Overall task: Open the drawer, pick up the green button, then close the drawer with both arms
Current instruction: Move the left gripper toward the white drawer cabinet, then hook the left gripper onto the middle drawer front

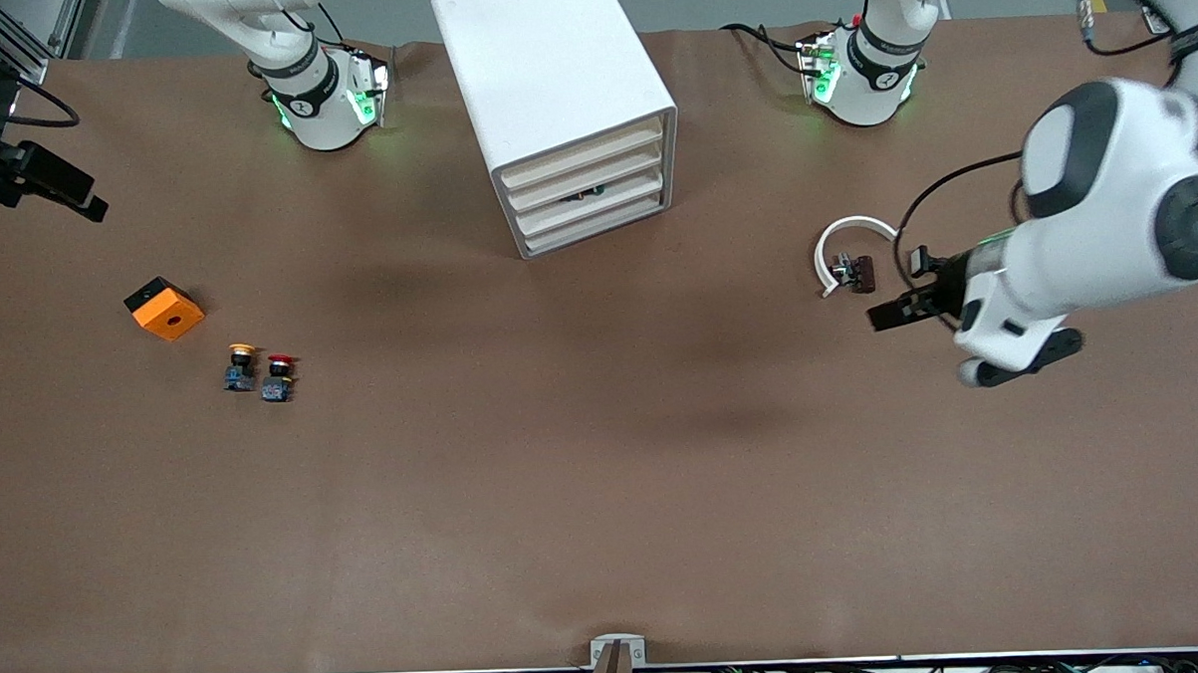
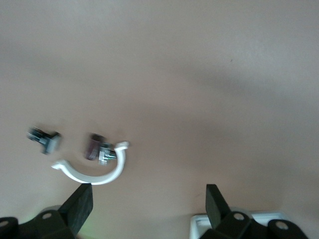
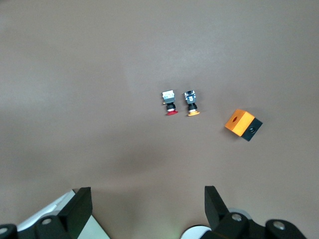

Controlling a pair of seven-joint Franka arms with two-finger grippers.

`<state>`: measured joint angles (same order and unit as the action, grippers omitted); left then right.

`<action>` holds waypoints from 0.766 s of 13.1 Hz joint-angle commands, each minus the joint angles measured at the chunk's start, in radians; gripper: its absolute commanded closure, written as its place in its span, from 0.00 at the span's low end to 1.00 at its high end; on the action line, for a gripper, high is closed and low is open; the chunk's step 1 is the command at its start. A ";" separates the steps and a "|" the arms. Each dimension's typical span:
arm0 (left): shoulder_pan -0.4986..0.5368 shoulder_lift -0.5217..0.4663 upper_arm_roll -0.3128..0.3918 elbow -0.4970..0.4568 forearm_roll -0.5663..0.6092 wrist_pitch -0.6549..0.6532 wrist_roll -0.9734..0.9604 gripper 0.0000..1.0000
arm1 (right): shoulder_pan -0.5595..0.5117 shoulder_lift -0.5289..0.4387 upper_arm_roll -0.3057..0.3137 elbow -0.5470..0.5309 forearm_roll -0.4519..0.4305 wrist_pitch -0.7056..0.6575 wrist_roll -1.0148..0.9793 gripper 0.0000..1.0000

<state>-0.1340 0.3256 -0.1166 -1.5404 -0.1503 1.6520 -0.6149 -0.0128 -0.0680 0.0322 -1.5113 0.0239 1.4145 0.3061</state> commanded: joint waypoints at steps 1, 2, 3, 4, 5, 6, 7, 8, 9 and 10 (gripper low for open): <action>-0.091 0.096 0.000 0.032 -0.014 0.023 -0.175 0.00 | 0.049 0.037 0.002 0.033 0.001 0.017 0.134 0.00; -0.119 0.130 0.000 0.032 -0.044 0.035 -0.234 0.00 | 0.071 0.052 0.002 0.033 0.001 0.032 0.151 0.00; -0.148 0.157 0.000 0.032 -0.075 0.043 -0.290 0.00 | 0.085 0.063 0.002 0.031 0.007 0.052 0.154 0.00; -0.180 0.186 0.000 0.032 -0.101 0.055 -0.380 0.00 | 0.097 0.077 0.002 0.031 0.011 0.066 0.154 0.00; -0.212 0.225 0.002 0.036 -0.133 0.072 -0.526 0.00 | 0.114 0.094 0.002 0.031 0.016 0.079 0.156 0.00; -0.240 0.258 0.002 0.036 -0.138 0.086 -0.634 0.00 | 0.132 0.106 0.002 0.029 0.016 0.096 0.156 0.00; -0.269 0.289 0.000 0.036 -0.143 0.104 -0.731 0.00 | 0.142 0.120 0.002 0.026 0.018 0.115 0.157 0.00; -0.286 0.314 0.000 0.036 -0.156 0.114 -0.806 0.00 | 0.145 0.132 0.002 0.026 0.019 0.124 0.157 0.00; -0.314 0.331 0.000 0.036 -0.191 0.132 -0.865 0.00 | 0.152 0.151 0.002 0.026 0.019 0.133 0.157 0.00; -0.326 0.343 0.000 0.036 -0.253 0.146 -0.911 0.00 | 0.152 0.163 0.002 0.025 0.028 0.142 0.157 0.00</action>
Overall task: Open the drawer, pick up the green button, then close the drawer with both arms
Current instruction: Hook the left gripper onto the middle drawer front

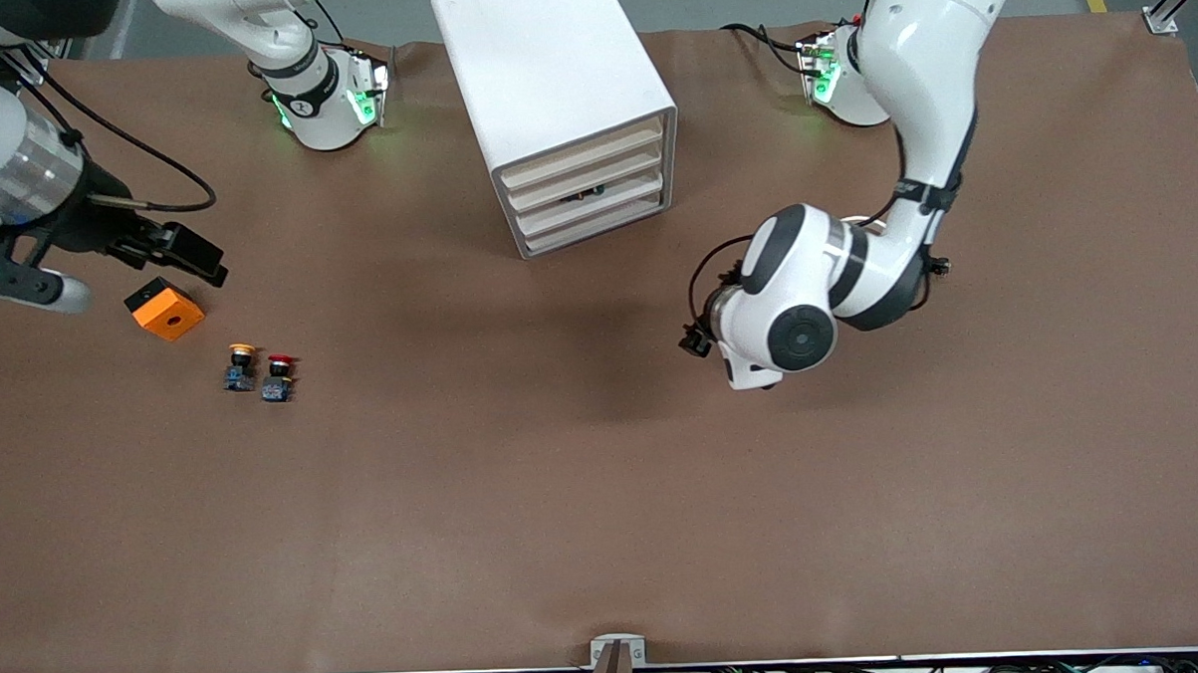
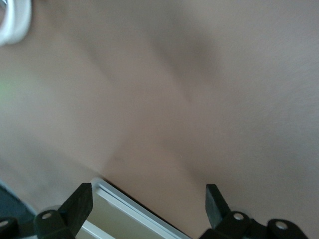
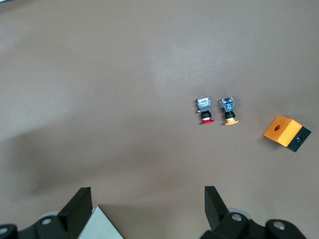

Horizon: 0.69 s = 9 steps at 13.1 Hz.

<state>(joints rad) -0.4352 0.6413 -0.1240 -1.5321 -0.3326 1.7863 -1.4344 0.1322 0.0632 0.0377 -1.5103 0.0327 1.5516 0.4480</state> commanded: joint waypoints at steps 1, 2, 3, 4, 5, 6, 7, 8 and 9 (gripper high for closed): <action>-0.030 0.040 0.009 0.027 -0.126 0.013 -0.121 0.00 | 0.007 0.040 -0.004 0.022 0.036 0.015 0.015 0.00; -0.031 0.055 0.009 0.027 -0.188 0.013 -0.171 0.00 | 0.009 0.050 -0.004 0.022 0.038 0.021 0.014 0.00; -0.033 0.066 0.010 0.026 -0.230 0.013 -0.237 0.00 | 0.009 0.059 -0.004 0.022 0.038 0.021 0.014 0.00; -0.034 0.073 0.009 0.024 -0.243 0.013 -0.304 0.00 | 0.009 0.066 -0.004 0.021 0.038 0.022 0.012 0.00; -0.042 0.077 0.009 0.020 -0.247 0.012 -0.378 0.00 | 0.009 0.072 -0.004 0.021 0.038 0.022 0.012 0.00; -0.062 0.078 0.009 0.017 -0.249 0.007 -0.452 0.00 | 0.009 0.079 -0.004 0.021 0.038 0.024 0.012 0.00; -0.082 0.090 0.007 0.020 -0.250 0.007 -0.515 0.00 | 0.010 0.079 -0.004 0.021 0.038 0.024 0.011 0.00; -0.100 0.106 0.007 0.024 -0.249 0.005 -0.579 0.00 | 0.009 0.079 -0.004 0.021 0.038 0.024 0.011 0.00; -0.105 0.112 0.007 0.024 -0.249 -0.002 -0.606 0.00 | 0.009 0.079 -0.004 0.021 0.038 0.024 0.011 0.00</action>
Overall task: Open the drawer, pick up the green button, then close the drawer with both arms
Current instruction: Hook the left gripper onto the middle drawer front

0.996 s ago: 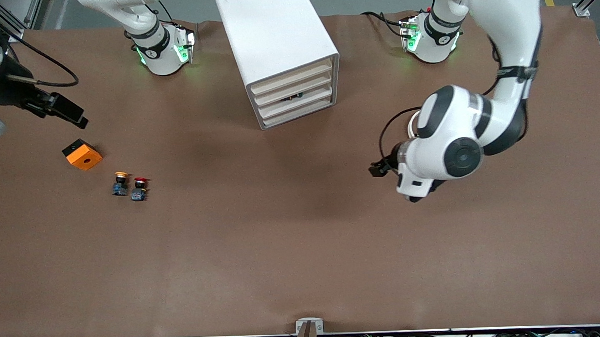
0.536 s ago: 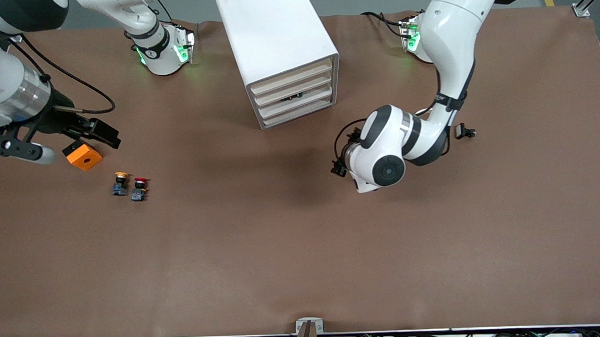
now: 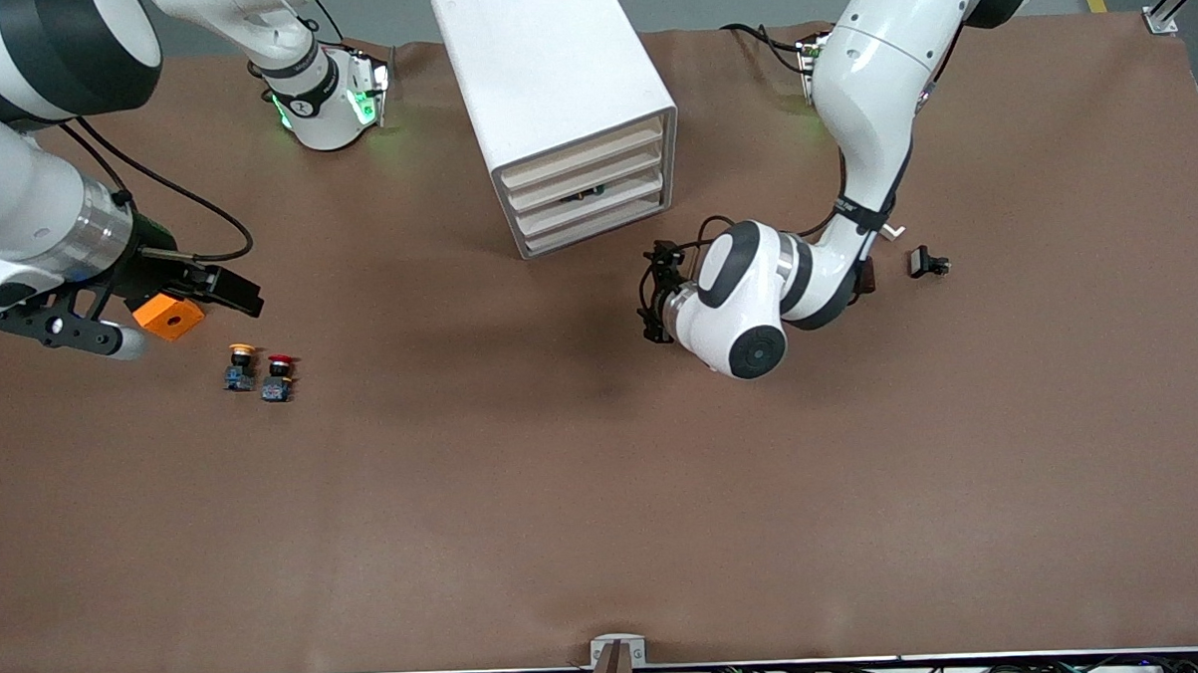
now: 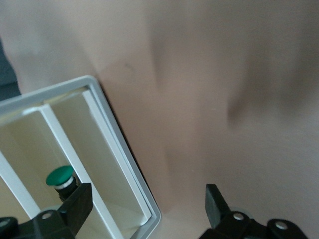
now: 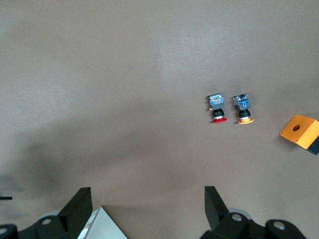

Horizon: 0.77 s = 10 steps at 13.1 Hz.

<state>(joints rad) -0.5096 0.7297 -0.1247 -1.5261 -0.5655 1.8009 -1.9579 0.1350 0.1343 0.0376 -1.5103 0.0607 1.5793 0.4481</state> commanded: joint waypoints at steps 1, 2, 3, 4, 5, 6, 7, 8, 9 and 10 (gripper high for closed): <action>-0.035 0.025 0.008 0.018 -0.019 -0.035 -0.090 0.00 | 0.006 0.008 -0.004 0.021 0.010 -0.004 0.011 0.00; -0.035 0.028 0.007 0.018 -0.043 -0.054 -0.091 0.00 | 0.006 0.010 -0.004 0.021 0.010 -0.004 0.011 0.00; -0.035 0.028 0.008 0.018 -0.081 -0.069 -0.093 0.00 | 0.006 0.014 -0.004 0.019 0.010 -0.005 0.011 0.00; -0.033 0.033 0.008 0.020 -0.108 -0.083 -0.093 0.00 | 0.006 0.021 -0.004 0.019 0.010 -0.005 0.011 0.00; -0.033 0.039 0.008 0.020 -0.138 -0.089 -0.093 0.00 | 0.006 0.021 -0.004 0.019 0.010 -0.005 0.011 0.00; -0.035 0.052 0.008 0.023 -0.161 -0.090 -0.093 0.00 | 0.006 0.021 -0.004 0.019 0.008 -0.005 0.011 0.00; -0.038 0.057 0.007 0.023 -0.171 -0.101 -0.093 0.00 | 0.006 0.021 -0.004 0.019 0.010 -0.005 0.011 0.00; -0.038 0.060 0.007 0.023 -0.183 -0.112 -0.093 0.00 | 0.006 0.021 -0.004 0.019 0.010 -0.005 0.009 0.00; -0.043 0.066 0.007 0.021 -0.197 -0.121 -0.093 0.00 | 0.006 0.021 -0.004 0.019 0.010 -0.005 0.009 0.00; -0.049 0.074 0.008 0.021 -0.206 -0.136 -0.098 0.00 | 0.006 0.021 -0.004 0.019 0.010 -0.007 0.009 0.00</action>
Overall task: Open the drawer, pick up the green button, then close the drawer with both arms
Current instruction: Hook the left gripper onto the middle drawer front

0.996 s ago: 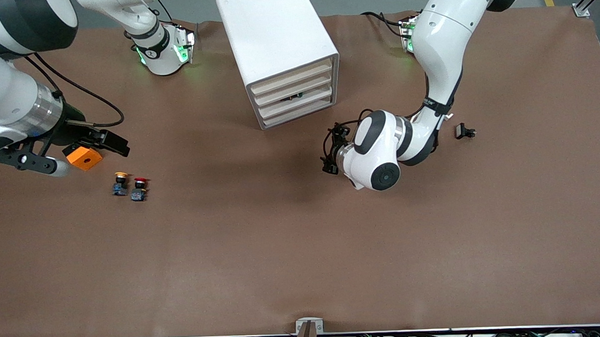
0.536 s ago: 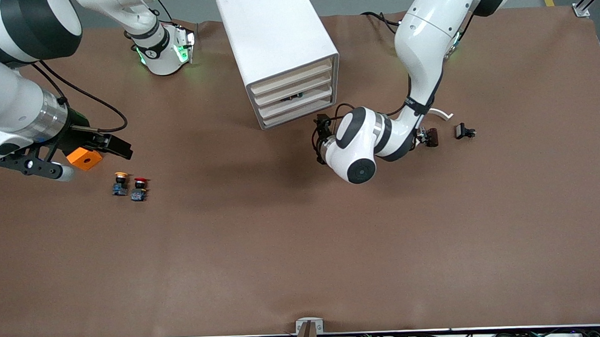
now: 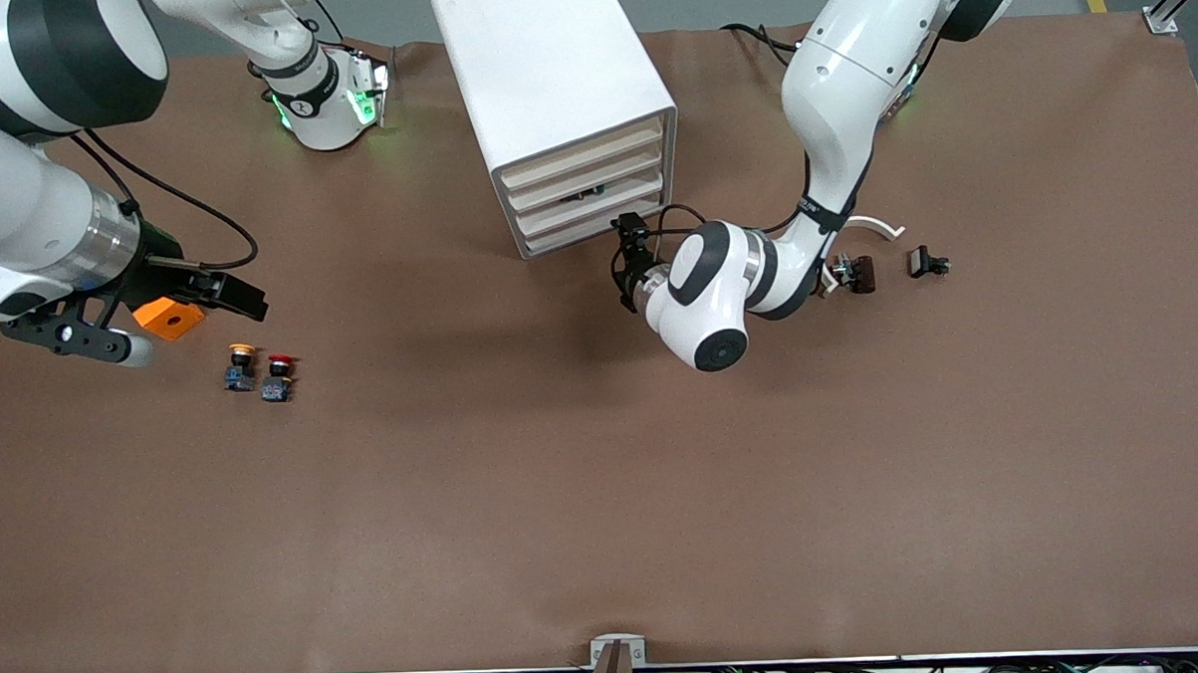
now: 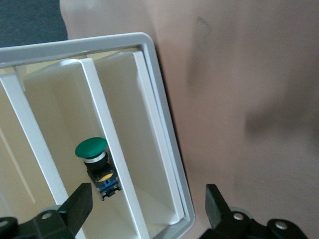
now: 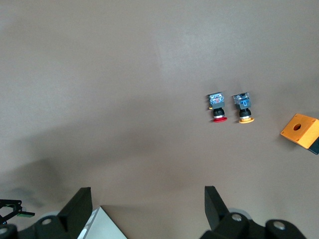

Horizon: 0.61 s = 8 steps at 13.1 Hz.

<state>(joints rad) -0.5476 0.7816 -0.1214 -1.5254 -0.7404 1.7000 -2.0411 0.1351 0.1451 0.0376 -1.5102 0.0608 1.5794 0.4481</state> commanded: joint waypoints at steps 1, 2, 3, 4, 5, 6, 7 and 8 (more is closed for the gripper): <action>-0.011 0.030 0.005 0.022 -0.042 -0.039 -0.037 0.00 | 0.006 0.010 -0.004 0.019 0.010 -0.006 0.009 0.00; -0.009 0.036 0.005 0.022 -0.066 -0.042 -0.080 0.00 | 0.006 0.010 -0.004 0.019 0.010 -0.007 0.009 0.00; -0.006 0.038 0.005 0.022 -0.094 -0.055 -0.112 0.00 | 0.006 0.010 -0.004 0.019 0.010 -0.007 0.009 0.00; -0.009 0.038 0.005 0.022 -0.108 -0.068 -0.122 0.00 | 0.006 0.010 -0.004 0.019 0.010 -0.007 0.009 0.00; -0.009 0.039 0.005 0.022 -0.111 -0.072 -0.132 0.00 | 0.006 0.011 -0.004 0.019 0.008 -0.007 0.009 0.00; -0.011 0.054 0.005 0.022 -0.113 -0.071 -0.154 0.00 | 0.006 0.011 -0.004 0.019 0.008 -0.007 0.009 0.00; -0.017 0.074 0.005 0.024 -0.117 -0.071 -0.178 0.00 | 0.006 0.011 -0.004 0.019 0.008 -0.007 0.009 0.00; -0.028 0.088 0.005 0.036 -0.117 -0.069 -0.185 0.00 | 0.006 0.011 -0.004 0.019 0.008 -0.007 0.009 0.00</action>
<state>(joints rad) -0.5541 0.8266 -0.1225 -1.5245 -0.8332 1.6455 -2.1934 0.1351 0.1454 0.0376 -1.5102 0.0609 1.5794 0.4481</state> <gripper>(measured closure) 0.000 0.000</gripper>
